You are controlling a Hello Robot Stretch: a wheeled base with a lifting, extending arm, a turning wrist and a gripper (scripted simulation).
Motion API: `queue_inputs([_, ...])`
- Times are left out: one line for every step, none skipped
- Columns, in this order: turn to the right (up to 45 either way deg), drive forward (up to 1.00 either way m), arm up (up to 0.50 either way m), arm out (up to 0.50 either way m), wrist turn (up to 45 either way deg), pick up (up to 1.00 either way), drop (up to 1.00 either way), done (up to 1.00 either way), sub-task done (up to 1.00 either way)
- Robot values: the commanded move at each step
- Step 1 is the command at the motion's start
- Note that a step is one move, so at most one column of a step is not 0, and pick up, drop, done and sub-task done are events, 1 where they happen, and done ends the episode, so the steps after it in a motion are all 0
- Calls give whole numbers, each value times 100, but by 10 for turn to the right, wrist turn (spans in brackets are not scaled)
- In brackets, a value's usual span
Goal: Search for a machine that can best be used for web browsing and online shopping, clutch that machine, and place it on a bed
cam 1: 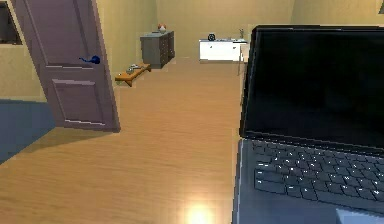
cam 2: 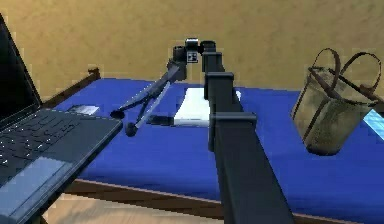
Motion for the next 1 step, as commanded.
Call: queue_inputs([0, 0, 0, 0, 450, 0, 0, 0, 0])
